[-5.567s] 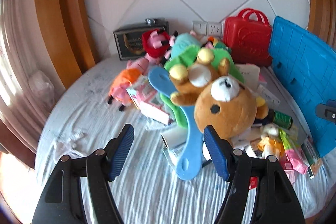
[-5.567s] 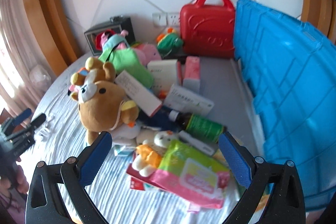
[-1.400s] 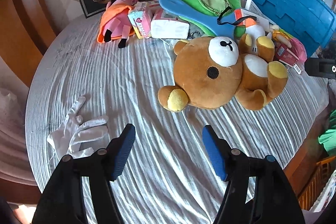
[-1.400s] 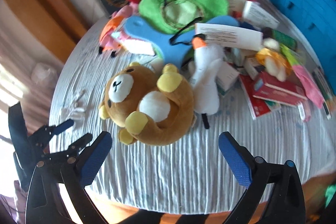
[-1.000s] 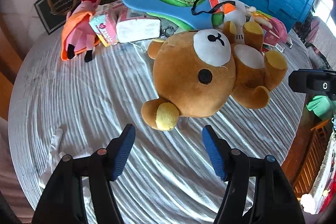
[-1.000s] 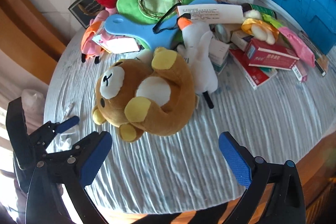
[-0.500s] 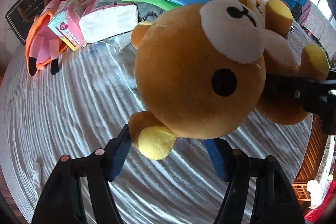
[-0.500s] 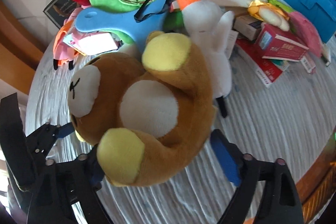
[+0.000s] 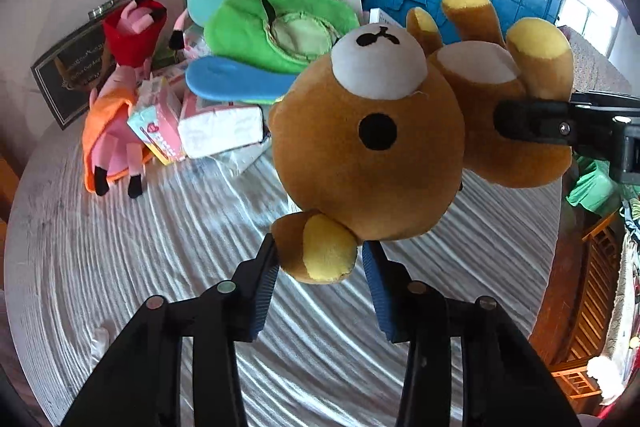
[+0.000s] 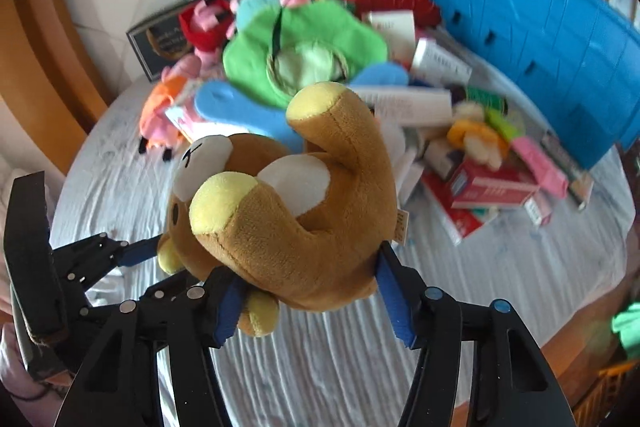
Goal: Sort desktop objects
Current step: 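Carry both brown teddy bears over the crate, then open both grippers to drop the teddy bears into the crate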
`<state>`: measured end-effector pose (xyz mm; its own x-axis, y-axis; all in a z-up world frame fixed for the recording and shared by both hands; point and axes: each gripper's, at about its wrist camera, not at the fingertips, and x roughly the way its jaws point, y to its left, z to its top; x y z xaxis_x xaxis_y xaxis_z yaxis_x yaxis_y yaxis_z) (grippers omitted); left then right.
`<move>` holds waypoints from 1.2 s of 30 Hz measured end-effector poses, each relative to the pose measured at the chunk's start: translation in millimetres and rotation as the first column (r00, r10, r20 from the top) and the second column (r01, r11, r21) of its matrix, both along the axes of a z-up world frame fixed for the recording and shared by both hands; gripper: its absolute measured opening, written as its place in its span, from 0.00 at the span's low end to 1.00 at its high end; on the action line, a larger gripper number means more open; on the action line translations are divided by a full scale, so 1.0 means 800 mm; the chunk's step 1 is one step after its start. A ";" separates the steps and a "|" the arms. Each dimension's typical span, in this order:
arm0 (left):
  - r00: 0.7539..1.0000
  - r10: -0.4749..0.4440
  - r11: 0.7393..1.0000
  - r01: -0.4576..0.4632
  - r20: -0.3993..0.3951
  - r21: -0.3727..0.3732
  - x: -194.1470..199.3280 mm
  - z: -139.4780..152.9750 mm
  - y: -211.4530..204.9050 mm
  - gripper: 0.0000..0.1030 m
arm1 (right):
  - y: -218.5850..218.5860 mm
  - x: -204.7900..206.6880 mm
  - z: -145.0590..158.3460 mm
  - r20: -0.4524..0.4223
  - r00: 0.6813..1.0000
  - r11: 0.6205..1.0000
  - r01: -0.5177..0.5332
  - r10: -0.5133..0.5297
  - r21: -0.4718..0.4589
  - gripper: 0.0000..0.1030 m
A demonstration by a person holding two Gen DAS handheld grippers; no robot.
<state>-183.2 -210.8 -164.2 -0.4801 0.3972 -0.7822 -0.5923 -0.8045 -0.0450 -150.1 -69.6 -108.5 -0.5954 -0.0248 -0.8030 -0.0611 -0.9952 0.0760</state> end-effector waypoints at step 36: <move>0.922 0.058 0.985 0.010 -0.383 0.173 -0.082 0.282 0.588 0.41 | 0.586 -0.051 0.266 -0.436 0.898 0.993 -0.008 0.060 0.121 0.57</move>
<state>-249.0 259.4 61.8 -0.7412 0.4912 -0.4576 -0.5717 -0.8191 0.0467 -190.7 399.0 104.4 -0.8877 0.0244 -0.4599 -0.0139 -0.9996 -0.0262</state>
